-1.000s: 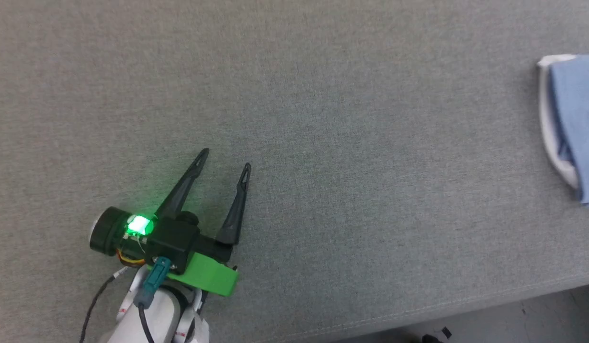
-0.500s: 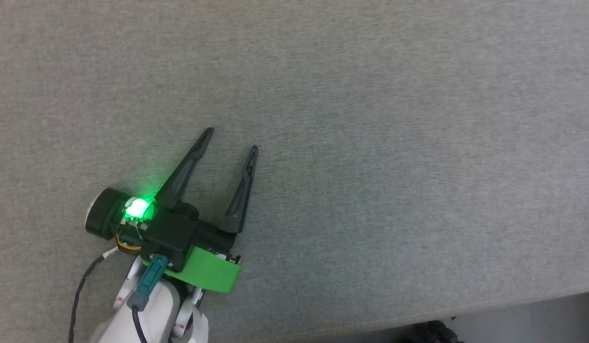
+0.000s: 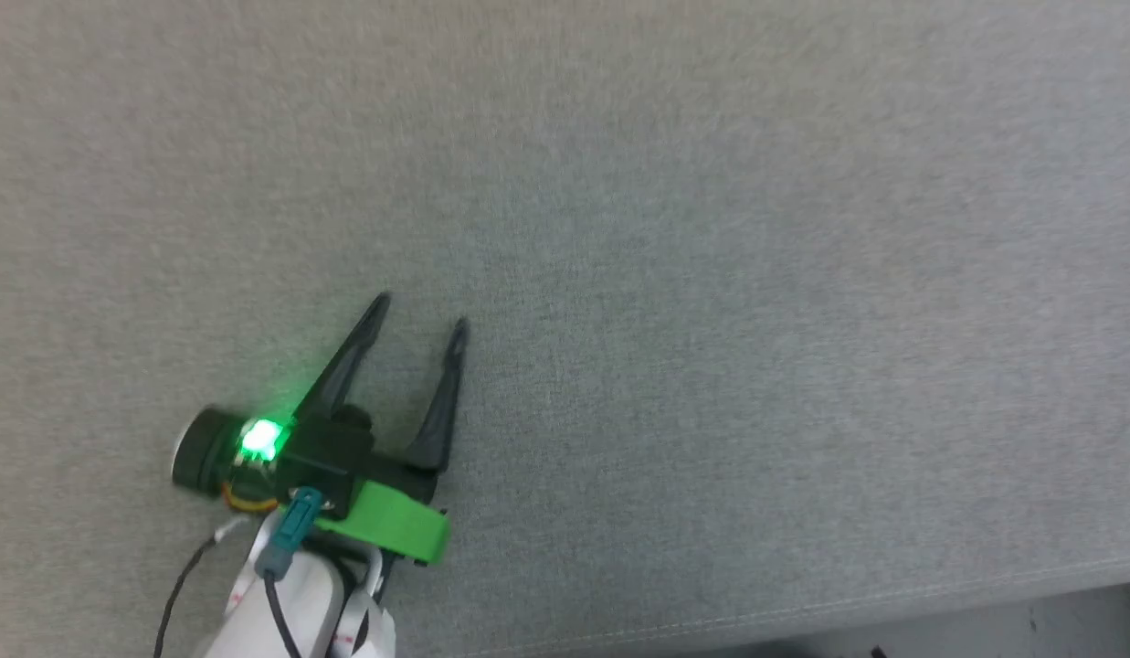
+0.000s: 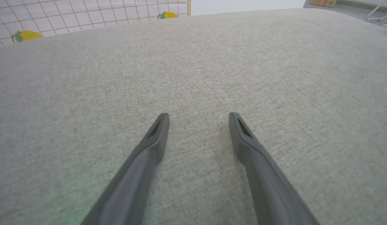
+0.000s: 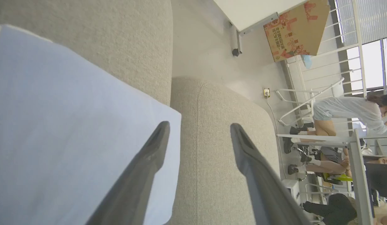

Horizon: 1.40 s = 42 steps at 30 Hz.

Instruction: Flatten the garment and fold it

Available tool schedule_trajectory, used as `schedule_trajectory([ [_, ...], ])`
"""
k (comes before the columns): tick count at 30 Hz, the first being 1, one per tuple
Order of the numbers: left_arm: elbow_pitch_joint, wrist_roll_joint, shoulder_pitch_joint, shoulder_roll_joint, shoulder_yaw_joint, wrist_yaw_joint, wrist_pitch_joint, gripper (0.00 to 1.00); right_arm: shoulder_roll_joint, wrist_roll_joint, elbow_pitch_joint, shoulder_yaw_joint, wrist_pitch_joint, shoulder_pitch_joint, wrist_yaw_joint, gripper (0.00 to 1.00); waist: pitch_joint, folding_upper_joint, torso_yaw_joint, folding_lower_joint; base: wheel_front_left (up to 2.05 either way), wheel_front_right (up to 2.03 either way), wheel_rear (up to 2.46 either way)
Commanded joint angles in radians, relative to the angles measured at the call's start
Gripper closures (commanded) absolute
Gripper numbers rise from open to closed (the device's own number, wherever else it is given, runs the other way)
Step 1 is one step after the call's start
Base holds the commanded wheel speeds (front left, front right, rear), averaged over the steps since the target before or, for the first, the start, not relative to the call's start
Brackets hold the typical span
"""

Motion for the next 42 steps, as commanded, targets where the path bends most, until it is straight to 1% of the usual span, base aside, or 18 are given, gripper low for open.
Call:
schedule_trajectory([
  [1, 0.015, -0.013, 0.021, -0.004, 0.008, 0.009, -0.004, 0.0, -0.006, 0.011, -0.025, 0.011, -0.024, -0.027, -0.002, 0.0, -0.131, -0.0001, -0.013, -0.0001, 0.0, 0.0, 0.0],
  [2, 0.026, -0.023, 0.029, -0.007, 0.014, 0.014, -0.004, 0.0, -0.005, 0.024, -0.045, 0.024, -0.045, -0.033, -0.002, 0.0, -0.159, -0.0001, -0.01, -0.0001, 0.0, 0.0, 0.0],
  [7, 0.052, -0.058, 0.062, -0.002, 0.052, 0.036, -0.004, 0.0, 0.053, 0.145, -0.138, 0.079, -0.104, -0.045, -0.002, 0.0, -0.261, -0.0001, 0.006, -0.0001, 0.0, 0.0, 0.0],
  [11, 0.053, -0.082, 0.091, 0.014, 0.071, 0.038, 0.001, 0.0, 0.119, 0.239, -0.25, 0.104, -0.164, -0.025, -0.002, 0.0, -0.333, -0.0001, 0.026, -0.0001, 0.0, 0.0, 0.0],
  [12, 0.045, -0.09, 0.11, 0.026, 0.082, 0.043, 0.003, 0.0, 0.167, 0.278, -0.322, 0.104, -0.196, 0.019, -0.002, 0.0, -0.371, -0.0001, 0.045, -0.0001, 0.0, 0.0, 0.0],
  [16, 0.032, -0.102, 0.133, 0.037, 0.101, 0.059, 0.013, 0.0, 0.227, 0.31, -0.419, 0.103, -0.221, 0.107, -0.002, 0.0, -0.409, -0.0001, 0.071, -0.0001, 0.0, 0.0, 0.0],
  [18, 0.026, -0.103, 0.142, 0.043, 0.105, 0.064, 0.018, 0.0, 0.269, 0.322, -0.455, 0.09, -0.225, 0.151, -0.002, 0.0, -0.425, -0.0001, 0.084, -0.0001, 0.0, 0.0, 0.0],
  [22, 0.024, -0.1, 0.157, 0.051, 0.106, 0.076, 0.029, 0.0, 0.357, 0.306, -0.526, 0.064, -0.23, 0.243, -0.002, 0.0, -0.45, -0.0001, 0.109, -0.0001, 0.0, 0.0, 0.0],
  [27, 0.028, -0.097, 0.184, 0.054, 0.1, 0.089, 0.034, 0.0, 0.497, 0.227, -0.618, 0.03, -0.197, 0.365, -0.002, 0.0, -0.476, -0.0001, 0.127, -0.0001, 0.0, 0.0, 0.0],
  [33, 0.038, -0.101, 0.21, 0.046, 0.096, 0.105, 0.034, 0.0, 0.649, 0.151, -0.656, -0.021, -0.174, 0.498, -0.002, 0.0, -0.497, -0.0001, 0.143, -0.0001, 0.0, 0.0, 0.0],
  [35, 0.041, -0.103, 0.214, 0.045, 0.096, 0.109, 0.035, 0.0, 0.688, 0.134, -0.66, -0.031, -0.173, 0.534, -0.002, 0.0, -0.499, -0.0001, 0.146, -0.0001, 0.0, 0.0, 0.0],
  [38, 0.049, -0.106, 0.216, 0.044, 0.094, 0.112, 0.036, 0.0, 0.727, 0.11, -0.663, -0.03, -0.174, 0.578, -0.002, 0.0, -0.5, -0.0001, 0.151, -0.0001, 0.0, 0.0, 0.0],
  [42, 0.061, -0.108, 0.212, 0.04, 0.09, 0.116, 0.037, 0.0, 0.756, 0.094, -0.662, -0.026, -0.179, 0.614, -0.002, 0.0, -0.498, -0.0001, 0.158, -0.0001, 0.0, 0.0, 0.0],
])
